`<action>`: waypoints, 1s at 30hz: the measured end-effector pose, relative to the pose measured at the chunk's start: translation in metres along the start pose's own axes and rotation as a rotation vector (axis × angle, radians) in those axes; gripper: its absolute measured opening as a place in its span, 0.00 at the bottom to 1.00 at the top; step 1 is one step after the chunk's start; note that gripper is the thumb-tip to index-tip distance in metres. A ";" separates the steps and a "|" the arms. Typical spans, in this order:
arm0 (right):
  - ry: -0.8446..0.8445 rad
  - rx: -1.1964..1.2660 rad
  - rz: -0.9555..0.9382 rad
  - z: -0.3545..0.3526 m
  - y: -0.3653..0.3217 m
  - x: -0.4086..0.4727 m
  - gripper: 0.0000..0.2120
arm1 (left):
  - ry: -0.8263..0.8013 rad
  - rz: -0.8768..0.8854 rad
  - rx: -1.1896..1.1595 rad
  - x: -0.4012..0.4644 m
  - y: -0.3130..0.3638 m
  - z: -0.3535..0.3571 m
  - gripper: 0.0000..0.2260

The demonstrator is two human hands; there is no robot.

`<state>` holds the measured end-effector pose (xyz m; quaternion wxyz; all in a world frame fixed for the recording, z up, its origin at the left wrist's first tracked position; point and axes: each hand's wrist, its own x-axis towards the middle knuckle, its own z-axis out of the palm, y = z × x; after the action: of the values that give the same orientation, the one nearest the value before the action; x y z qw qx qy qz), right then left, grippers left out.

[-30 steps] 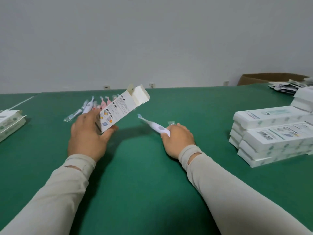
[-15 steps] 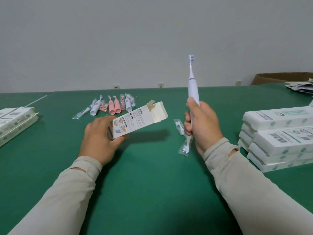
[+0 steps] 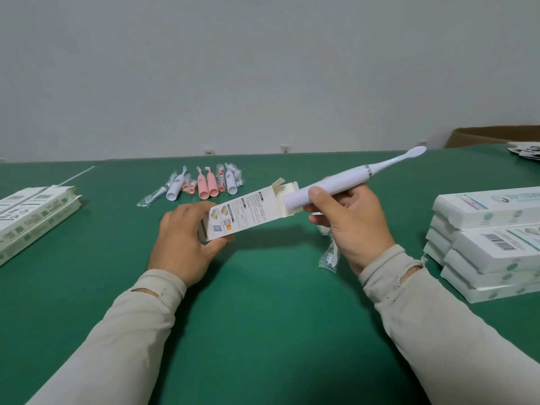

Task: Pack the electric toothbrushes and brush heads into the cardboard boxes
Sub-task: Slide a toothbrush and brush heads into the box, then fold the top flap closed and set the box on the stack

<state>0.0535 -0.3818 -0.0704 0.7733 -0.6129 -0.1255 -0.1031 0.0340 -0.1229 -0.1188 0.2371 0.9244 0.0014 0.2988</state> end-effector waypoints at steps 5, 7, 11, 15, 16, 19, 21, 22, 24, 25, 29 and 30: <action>-0.100 -0.014 0.091 -0.006 0.002 0.003 0.09 | -0.020 0.018 -0.011 -0.001 0.002 -0.001 0.25; -0.177 -0.004 0.112 -0.008 0.003 0.003 0.09 | -0.037 0.019 -0.027 -0.001 0.003 -0.001 0.25; -0.236 -0.096 0.217 -0.006 0.011 0.001 0.07 | -0.061 0.030 -0.021 -0.003 0.005 0.000 0.26; 0.084 0.140 0.239 -0.009 0.011 0.011 0.02 | -0.042 -0.019 -0.003 -0.002 0.003 -0.001 0.26; 0.160 0.191 0.210 -0.011 0.009 0.013 0.02 | -0.040 -0.027 0.001 -0.002 0.002 -0.001 0.26; 0.180 0.197 0.170 -0.015 0.007 0.016 0.07 | -0.046 -0.039 0.018 -0.002 0.002 -0.001 0.25; 0.152 -0.017 0.178 -0.018 0.008 0.016 0.11 | -0.040 -0.051 0.018 -0.002 0.003 -0.001 0.25; 0.152 -0.098 0.172 -0.019 0.009 0.016 0.12 | -0.033 -0.061 0.024 -0.002 0.002 -0.002 0.26; 0.180 -0.078 0.142 -0.020 0.008 0.017 0.10 | -0.021 -0.086 0.047 -0.001 0.001 -0.003 0.26; 0.205 -0.021 0.124 -0.020 0.007 0.016 0.08 | -0.019 -0.096 0.053 -0.001 0.000 -0.003 0.25; 0.175 -0.002 0.043 -0.020 0.003 0.014 0.02 | -0.014 -0.112 0.056 0.000 0.001 -0.003 0.26; 0.135 -0.054 0.022 -0.018 0.004 0.014 0.01 | -0.013 -0.111 0.053 0.000 0.002 -0.003 0.26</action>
<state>0.0690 -0.3987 -0.0739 0.7643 -0.6265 -0.0634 -0.1389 0.0320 -0.1231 -0.1161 0.2287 0.9308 0.0589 0.2790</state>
